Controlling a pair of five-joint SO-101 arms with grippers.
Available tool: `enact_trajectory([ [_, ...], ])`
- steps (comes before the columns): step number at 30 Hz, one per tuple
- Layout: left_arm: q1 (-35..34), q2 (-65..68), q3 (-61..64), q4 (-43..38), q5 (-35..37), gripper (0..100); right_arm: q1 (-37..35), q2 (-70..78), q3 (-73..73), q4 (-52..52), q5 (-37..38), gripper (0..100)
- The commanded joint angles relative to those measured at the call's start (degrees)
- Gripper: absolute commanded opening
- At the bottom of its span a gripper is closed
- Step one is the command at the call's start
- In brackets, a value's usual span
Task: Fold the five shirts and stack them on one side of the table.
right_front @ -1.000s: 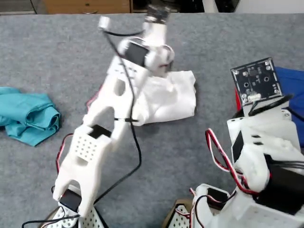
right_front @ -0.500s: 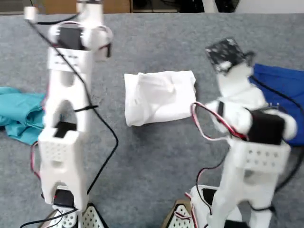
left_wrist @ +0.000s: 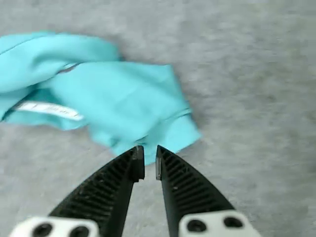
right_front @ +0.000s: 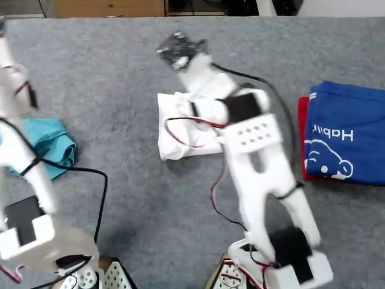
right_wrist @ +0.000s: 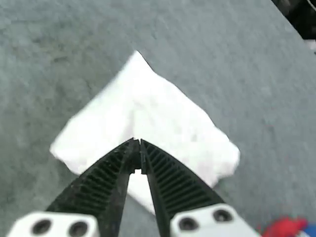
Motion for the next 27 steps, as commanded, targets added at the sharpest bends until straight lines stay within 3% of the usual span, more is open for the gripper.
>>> enact_trajectory([
  [1, -5.36, -3.47, 0.44, 0.62, -1.49, 6, -4.26, 3.65, 0.04, -7.65, -0.18, 0.2],
  [6, -10.29, -3.56, 0.53, 0.62, -1.76, 6, -6.81, 12.0, 0.04, -14.86, 0.09, 0.2],
  [10, -12.66, -3.56, 0.53, 0.62, -1.76, 6, -6.55, 18.51, 0.04, -18.02, 5.8, 0.2],
  [17, -14.24, -3.74, 0.53, 0.62, -1.76, 6, 0.48, 25.71, 0.4, -19.34, 11.43, 0.2],
  [27, -13.71, -3.65, 0.53, 0.62, -1.49, 6, 14.11, 20.7, -0.57, 4.57, 11.52, 0.2],
])
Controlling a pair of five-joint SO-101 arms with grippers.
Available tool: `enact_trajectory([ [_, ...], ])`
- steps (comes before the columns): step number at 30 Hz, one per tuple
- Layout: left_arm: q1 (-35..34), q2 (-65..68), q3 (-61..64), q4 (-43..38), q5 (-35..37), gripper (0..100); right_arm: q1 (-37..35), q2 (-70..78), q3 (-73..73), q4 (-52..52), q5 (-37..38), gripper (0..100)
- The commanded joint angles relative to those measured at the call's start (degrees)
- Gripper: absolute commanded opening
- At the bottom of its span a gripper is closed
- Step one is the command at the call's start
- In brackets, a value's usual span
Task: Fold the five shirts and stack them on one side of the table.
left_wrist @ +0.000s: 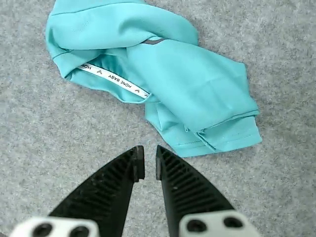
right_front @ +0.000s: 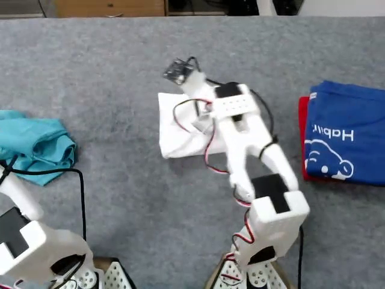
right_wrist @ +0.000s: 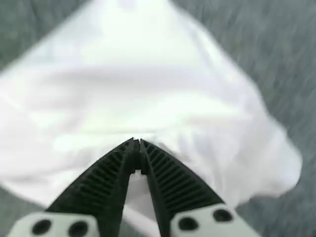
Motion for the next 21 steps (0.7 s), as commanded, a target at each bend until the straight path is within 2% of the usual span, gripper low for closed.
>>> enact_trajectory([
  [1, -0.26, -2.51, 0.09, 0.62, -0.09, 6, 4.79, -5.85, -1.19, 10.99, 0.53, 0.2],
  [5, -0.09, -2.33, 0.09, 0.62, -0.09, 6, 7.78, -10.95, -1.19, 20.04, 0.53, 0.2],
  [9, 0.53, -2.24, 0.18, 0.62, -0.09, 5, 7.34, -18.33, -1.27, 22.07, 0.62, 0.2],
  [14, 0.53, -2.24, 0.18, 0.62, 0.0, 5, 1.36, -24.22, -2.68, 15.74, 0.26, 0.2],
  [21, 0.44, -2.33, 0.18, 0.62, -0.18, 6, -3.03, -18.42, 6.99, 2.37, 0.09, 0.2],
])
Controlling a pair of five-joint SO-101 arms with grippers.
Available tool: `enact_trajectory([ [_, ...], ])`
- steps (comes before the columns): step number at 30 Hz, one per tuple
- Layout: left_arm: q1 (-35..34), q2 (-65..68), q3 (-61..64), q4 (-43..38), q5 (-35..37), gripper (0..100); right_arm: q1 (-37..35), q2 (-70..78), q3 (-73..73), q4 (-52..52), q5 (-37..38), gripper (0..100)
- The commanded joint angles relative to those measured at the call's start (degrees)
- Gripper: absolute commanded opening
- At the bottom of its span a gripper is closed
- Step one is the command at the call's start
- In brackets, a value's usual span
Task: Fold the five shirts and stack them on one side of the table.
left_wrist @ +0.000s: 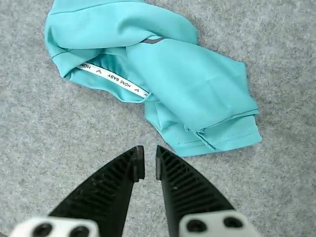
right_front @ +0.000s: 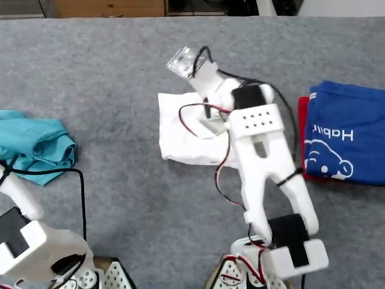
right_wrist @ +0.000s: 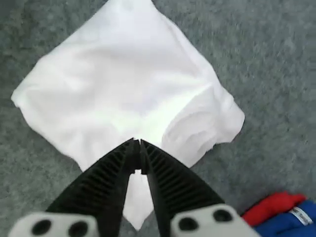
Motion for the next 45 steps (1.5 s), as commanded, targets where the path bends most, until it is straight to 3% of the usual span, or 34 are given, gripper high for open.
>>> enact_trajectory([
  [1, 0.35, -2.33, 0.0, 0.62, -0.18, 6, -1.45, 2.86, 4.18, -4.04, 0.09, 0.2],
  [7, 0.26, -2.33, 0.0, 0.62, -0.09, 6, -1.36, 10.77, 9.63, -2.64, 0.09, 0.2],
  [12, 0.26, -2.51, 0.62, 0.62, -0.09, 5, -1.63, 11.12, 5.32, 0.09, 0.09, 0.2],
  [21, -1.41, -2.77, 3.16, 0.62, -0.26, 5, -13.58, 9.27, -3.82, 2.29, -3.52, 0.2],
  [30, -4.84, -2.77, 2.9, 0.62, -0.35, 5, -19.12, 27.12, -5.49, -2.99, -5.63, 0.2],
  [33, -5.45, -2.77, 2.81, 0.62, -0.35, 5, -18.68, 29.85, -11.03, 0.18, -6.77, 0.2],
  [38, -5.63, -2.77, 2.81, 0.62, -0.35, 5, -15.6, 27.65, -23.69, 14.59, -6.59, 0.2],
  [45, -5.45, -2.77, 2.81, 0.62, -0.35, 5, -2.33, 27.3, -36.26, 19.34, -6.33, 0.3],
])
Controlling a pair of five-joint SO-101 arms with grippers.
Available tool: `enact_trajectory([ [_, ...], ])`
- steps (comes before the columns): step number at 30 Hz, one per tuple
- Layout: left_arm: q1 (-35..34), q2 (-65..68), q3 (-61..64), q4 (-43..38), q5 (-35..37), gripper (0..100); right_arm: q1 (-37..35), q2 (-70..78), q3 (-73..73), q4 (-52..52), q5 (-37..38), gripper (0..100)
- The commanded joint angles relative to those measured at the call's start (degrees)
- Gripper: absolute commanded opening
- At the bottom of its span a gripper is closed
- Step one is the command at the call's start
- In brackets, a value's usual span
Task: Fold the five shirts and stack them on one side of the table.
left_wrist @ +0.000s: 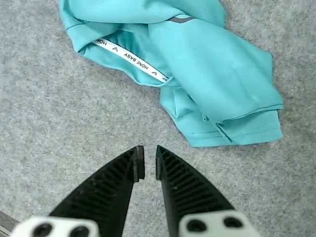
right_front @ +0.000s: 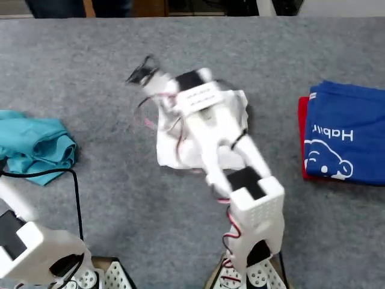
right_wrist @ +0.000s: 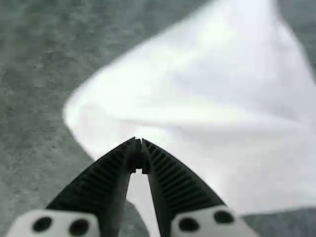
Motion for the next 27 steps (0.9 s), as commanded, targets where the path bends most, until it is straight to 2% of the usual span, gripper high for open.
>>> enact_trajectory([
  [1, -0.35, -2.77, -0.62, 0.62, -0.26, 5, 7.87, -1.8, -7.16, 0.88, -0.18, 1.2],
  [4, 0.09, -2.77, -0.26, 0.62, -0.26, 5, 11.12, 0.4, -11.74, 1.14, -1.67, 10.1],
  [7, 1.76, -2.33, -0.26, 0.62, -0.26, 5, 12.26, 2.86, -16.48, 0.88, -10.55, 16.2],
  [13, 5.45, -2.33, -0.18, 0.53, 0.0, 5, 12.0, 9.54, -23.96, 1.41, -21.36, 16.3],
  [20, 6.07, -2.24, -0.18, -0.53, -0.26, 6, 12.88, 12.0, -25.63, 2.37, -29.27, 16.3],
  [27, 7.21, -2.15, -0.09, -2.81, -0.26, 6, 13.67, 11.74, -28.18, 8.7, -31.56, 15.7],
])
